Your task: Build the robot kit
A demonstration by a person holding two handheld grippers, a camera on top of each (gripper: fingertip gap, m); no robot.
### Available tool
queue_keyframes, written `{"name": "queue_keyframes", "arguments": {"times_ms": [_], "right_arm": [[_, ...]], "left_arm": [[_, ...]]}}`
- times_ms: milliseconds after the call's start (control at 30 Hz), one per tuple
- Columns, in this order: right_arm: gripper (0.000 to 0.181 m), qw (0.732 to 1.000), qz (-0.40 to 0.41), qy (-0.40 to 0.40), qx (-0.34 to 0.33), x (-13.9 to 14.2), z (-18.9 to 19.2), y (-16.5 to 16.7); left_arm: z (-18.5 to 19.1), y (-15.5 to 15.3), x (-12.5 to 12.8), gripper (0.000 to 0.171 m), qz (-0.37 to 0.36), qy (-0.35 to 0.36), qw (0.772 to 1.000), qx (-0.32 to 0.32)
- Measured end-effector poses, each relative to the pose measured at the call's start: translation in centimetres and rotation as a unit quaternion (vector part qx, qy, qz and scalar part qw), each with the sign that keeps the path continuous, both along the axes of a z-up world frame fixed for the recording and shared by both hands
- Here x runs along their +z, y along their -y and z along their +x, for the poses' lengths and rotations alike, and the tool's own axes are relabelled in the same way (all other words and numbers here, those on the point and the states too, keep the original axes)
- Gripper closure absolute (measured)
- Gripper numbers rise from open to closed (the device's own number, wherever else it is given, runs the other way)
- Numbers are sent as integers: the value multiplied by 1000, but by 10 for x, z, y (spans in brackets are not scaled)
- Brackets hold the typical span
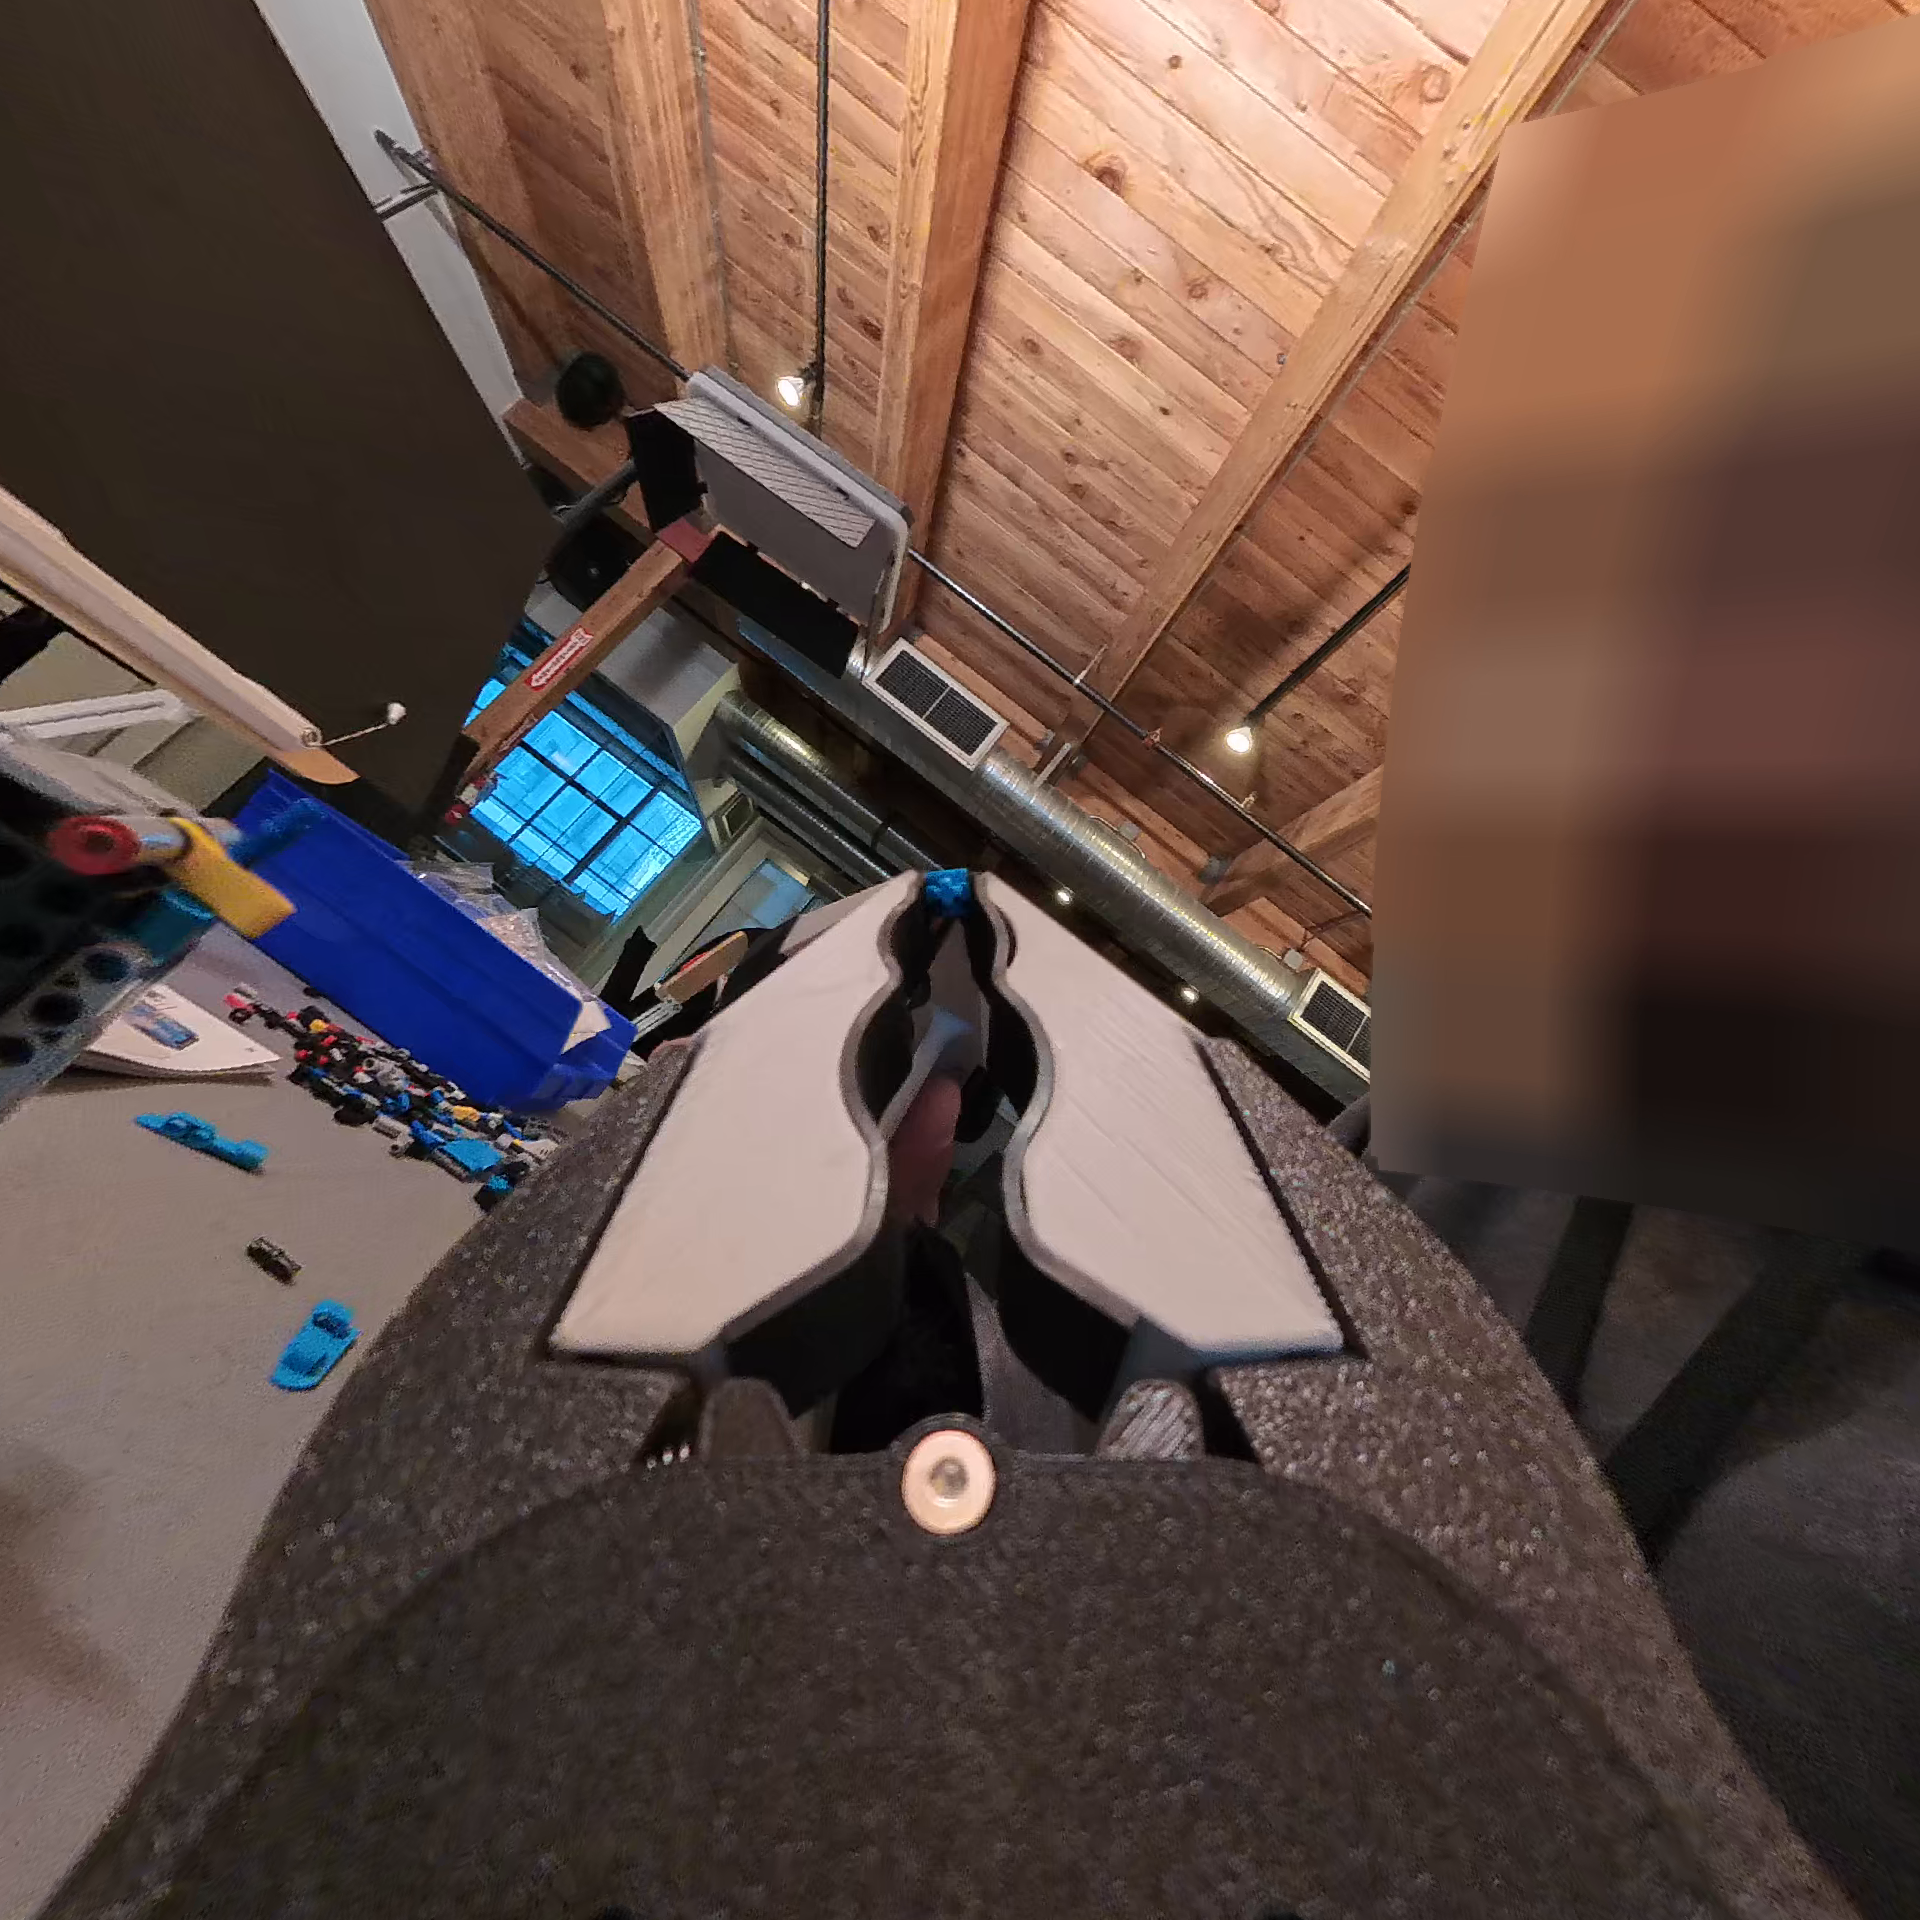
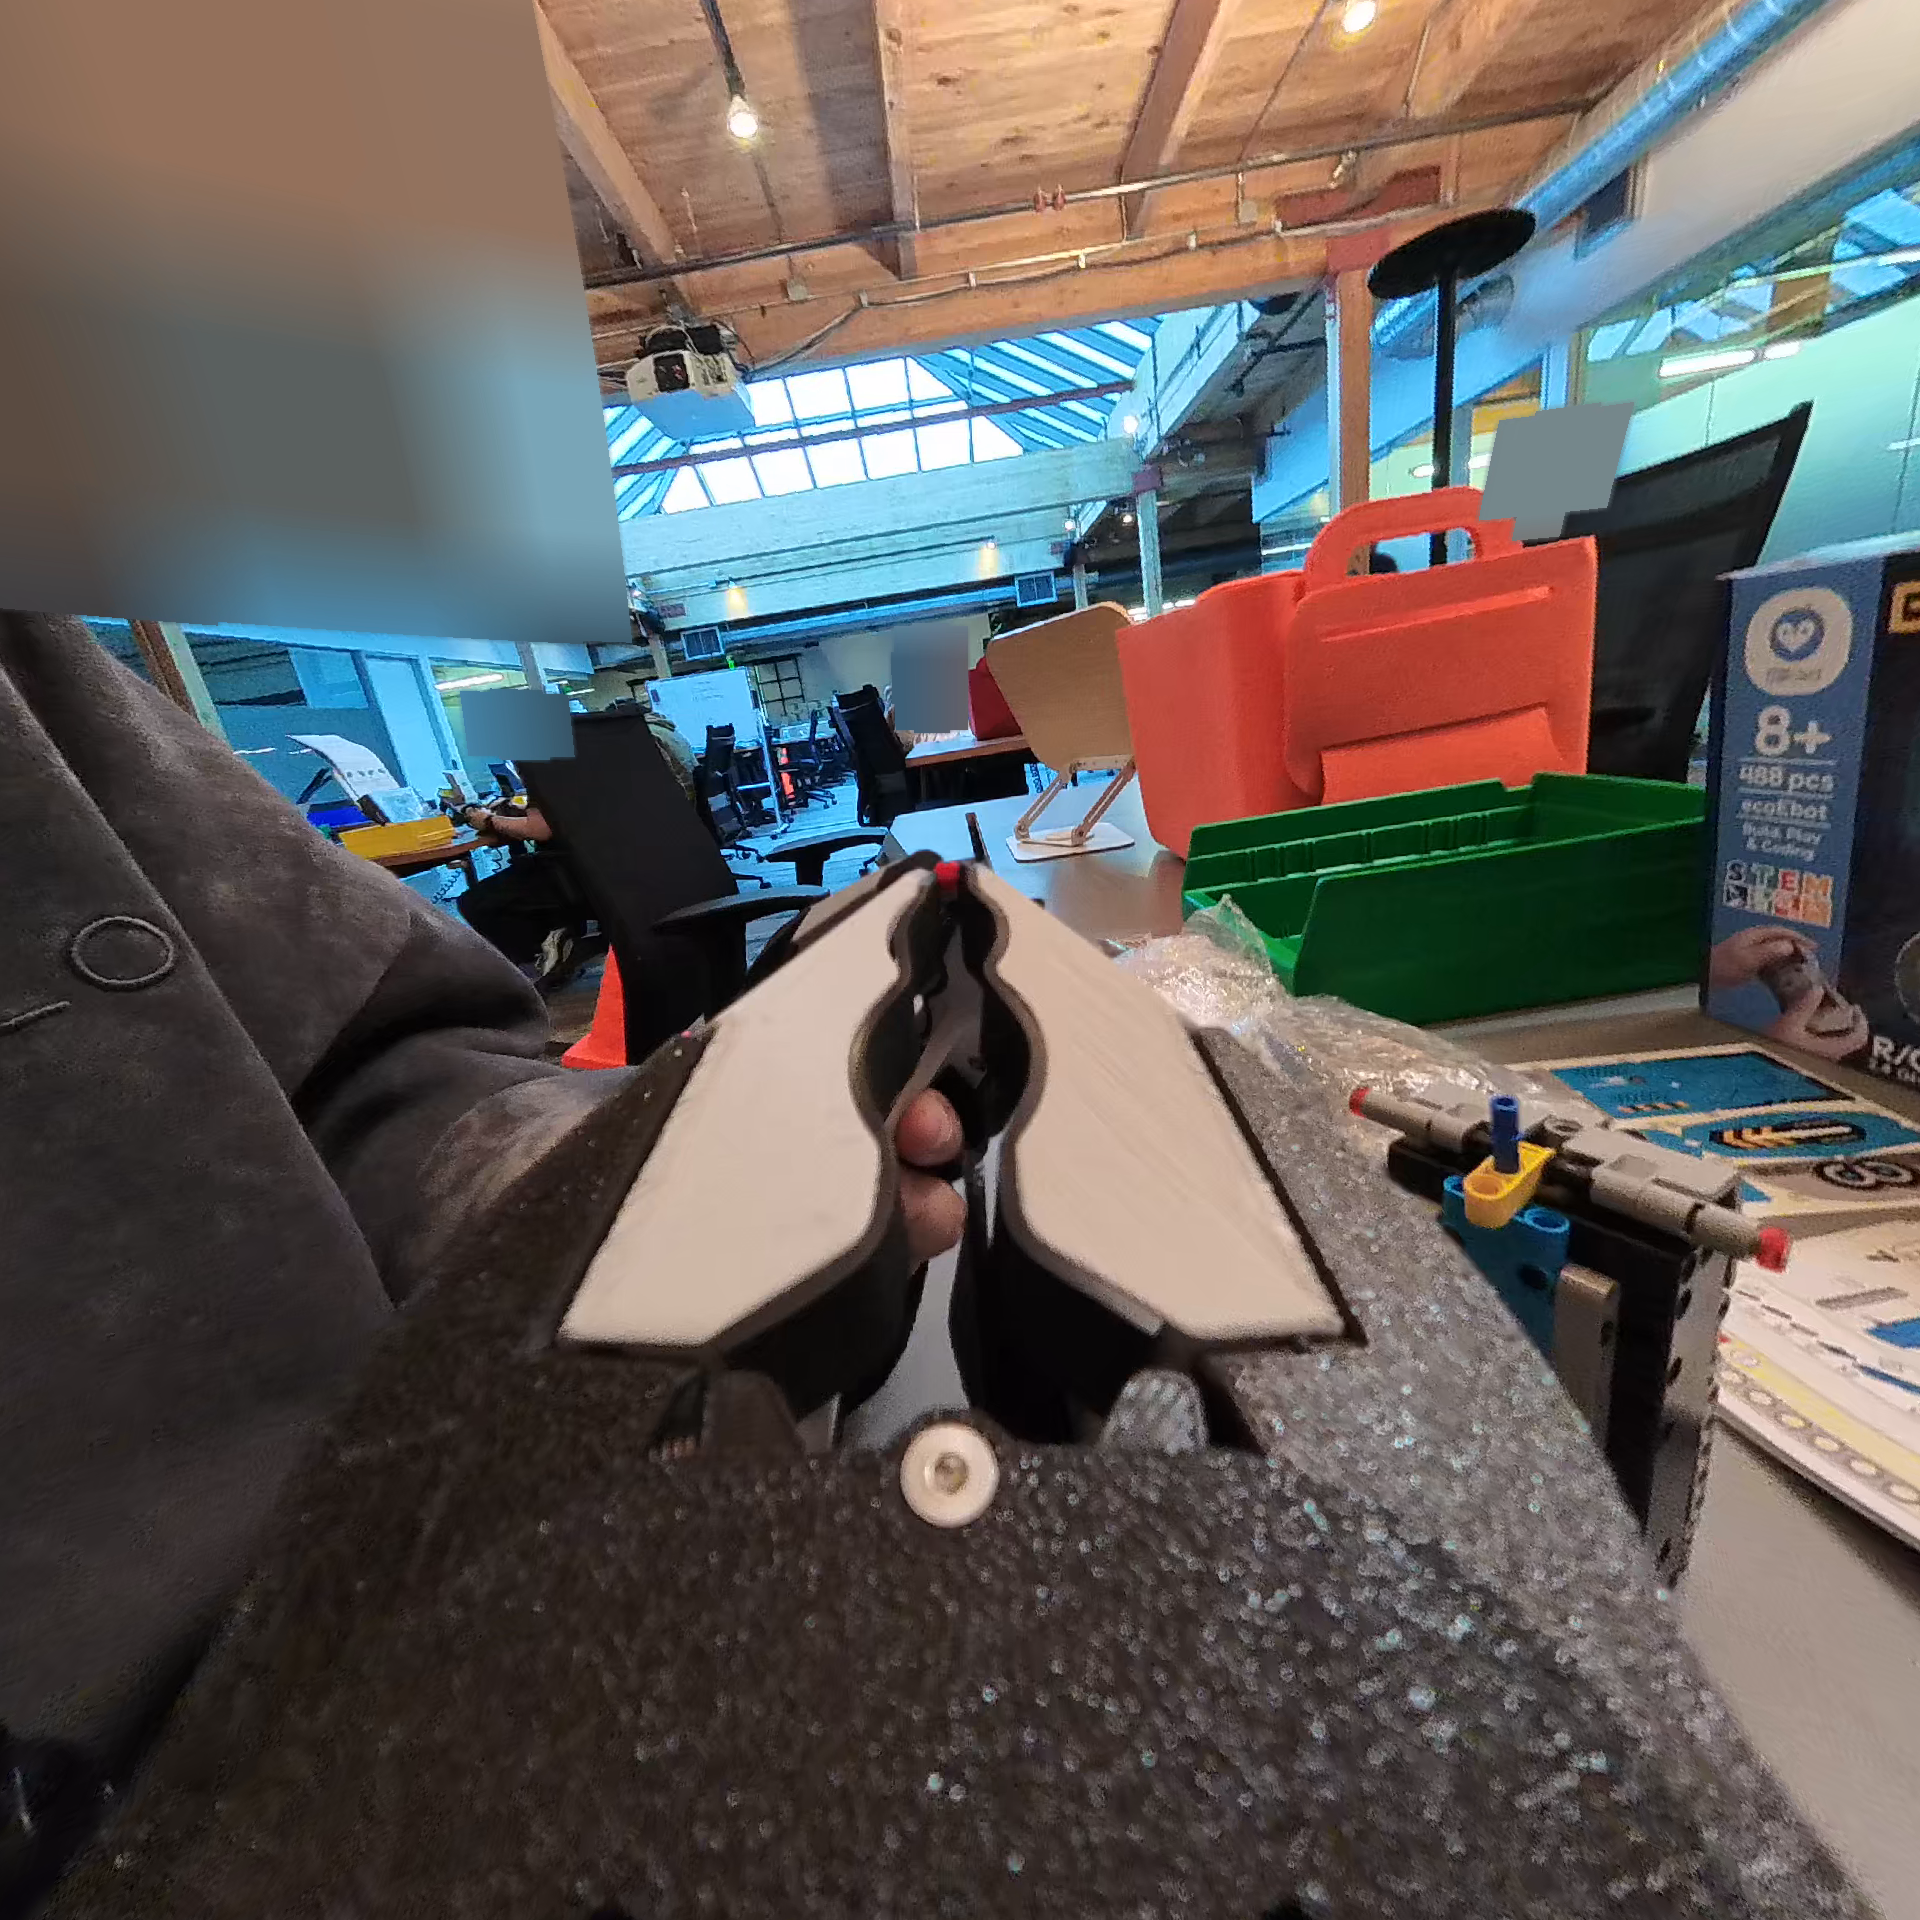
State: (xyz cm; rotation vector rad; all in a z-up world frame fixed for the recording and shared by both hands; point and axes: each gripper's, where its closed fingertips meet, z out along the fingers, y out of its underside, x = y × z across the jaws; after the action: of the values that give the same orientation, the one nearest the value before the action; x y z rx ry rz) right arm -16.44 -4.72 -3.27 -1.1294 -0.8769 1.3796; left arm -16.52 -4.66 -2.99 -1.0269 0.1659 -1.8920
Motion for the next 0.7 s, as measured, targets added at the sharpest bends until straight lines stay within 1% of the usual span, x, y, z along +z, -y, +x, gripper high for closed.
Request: {"name": "queue_keyframes", "arguments": {"times_ms": [167,267,700], "right_arm": [[178,1000,-24,11,-1,-5,0,-6],[178,999,-40,8,11,-6,1,-7],[173,998,-58,1,26,-6,2,-7]], "left_arm": [[0,-6,-5,165,-13,-13,1000,6],[0,-7,-6,165,-14,-17,1000,6],[1,-8,-8,165,-13,-27,999,11]]}}
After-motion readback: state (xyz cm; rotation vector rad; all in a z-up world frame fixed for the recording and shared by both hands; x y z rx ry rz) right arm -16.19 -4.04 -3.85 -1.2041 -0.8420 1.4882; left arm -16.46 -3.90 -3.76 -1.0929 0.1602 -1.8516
